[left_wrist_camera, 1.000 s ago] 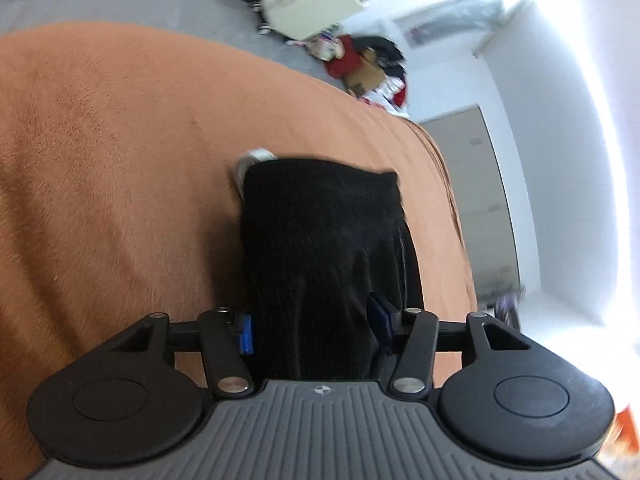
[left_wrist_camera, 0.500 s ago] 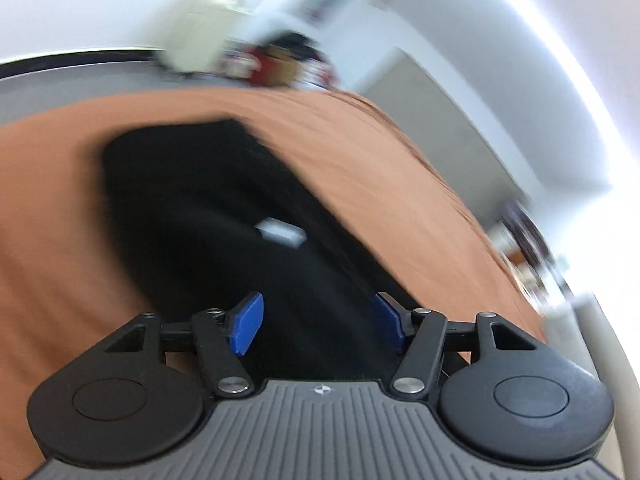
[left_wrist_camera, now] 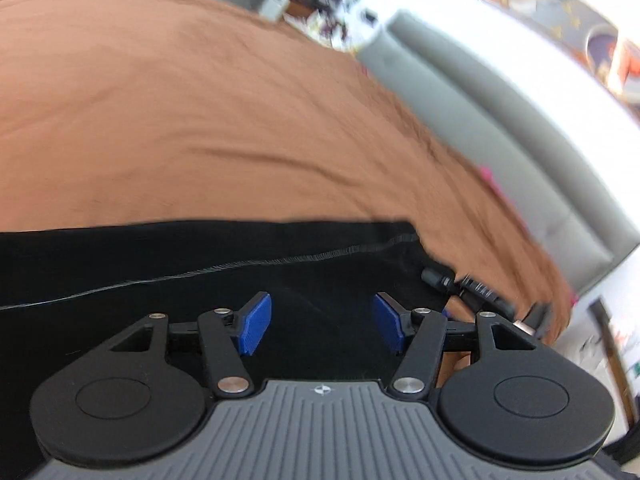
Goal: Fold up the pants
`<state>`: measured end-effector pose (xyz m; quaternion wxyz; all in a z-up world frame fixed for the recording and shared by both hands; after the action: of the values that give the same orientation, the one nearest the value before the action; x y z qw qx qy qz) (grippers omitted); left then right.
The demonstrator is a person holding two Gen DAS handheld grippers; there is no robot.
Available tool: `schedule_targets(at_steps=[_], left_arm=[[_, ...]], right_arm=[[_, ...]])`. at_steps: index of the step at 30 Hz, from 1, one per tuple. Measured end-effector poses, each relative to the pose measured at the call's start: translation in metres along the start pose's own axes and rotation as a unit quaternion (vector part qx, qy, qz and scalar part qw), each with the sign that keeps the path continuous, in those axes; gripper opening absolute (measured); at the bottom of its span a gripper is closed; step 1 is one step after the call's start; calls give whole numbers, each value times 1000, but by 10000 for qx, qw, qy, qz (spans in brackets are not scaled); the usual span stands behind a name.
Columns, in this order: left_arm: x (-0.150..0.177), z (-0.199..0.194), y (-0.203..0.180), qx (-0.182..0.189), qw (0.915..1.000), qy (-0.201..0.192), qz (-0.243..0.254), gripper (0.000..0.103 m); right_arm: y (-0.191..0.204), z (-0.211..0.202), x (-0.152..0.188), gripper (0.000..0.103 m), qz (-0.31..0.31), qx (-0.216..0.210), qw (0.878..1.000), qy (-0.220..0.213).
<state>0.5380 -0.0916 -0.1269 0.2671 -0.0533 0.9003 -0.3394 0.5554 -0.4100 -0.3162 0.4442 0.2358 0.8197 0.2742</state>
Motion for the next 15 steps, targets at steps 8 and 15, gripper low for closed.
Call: schedule_targets(at_steps=[8,15], left_arm=[[56,105,1,-1117,9731,952,1776,63],[45,67,10,-366,9965,526,541,67]], right_arm=[[0,-7,0,41,-20,-233,9997,64],[1,-7,1,44,3,-230,9997,75]])
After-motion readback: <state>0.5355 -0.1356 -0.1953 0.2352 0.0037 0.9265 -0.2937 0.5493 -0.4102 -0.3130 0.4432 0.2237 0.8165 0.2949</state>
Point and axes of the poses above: each gripper's, at about its wrist camera, not at the fingertips, and z roughly the way its jaws point, y to its left, x to its underside, the point moved 10 cm from there along z, roughly the way its jaws point, and after that the axes turned 15 degrees about -z, right-handed, at the moved point
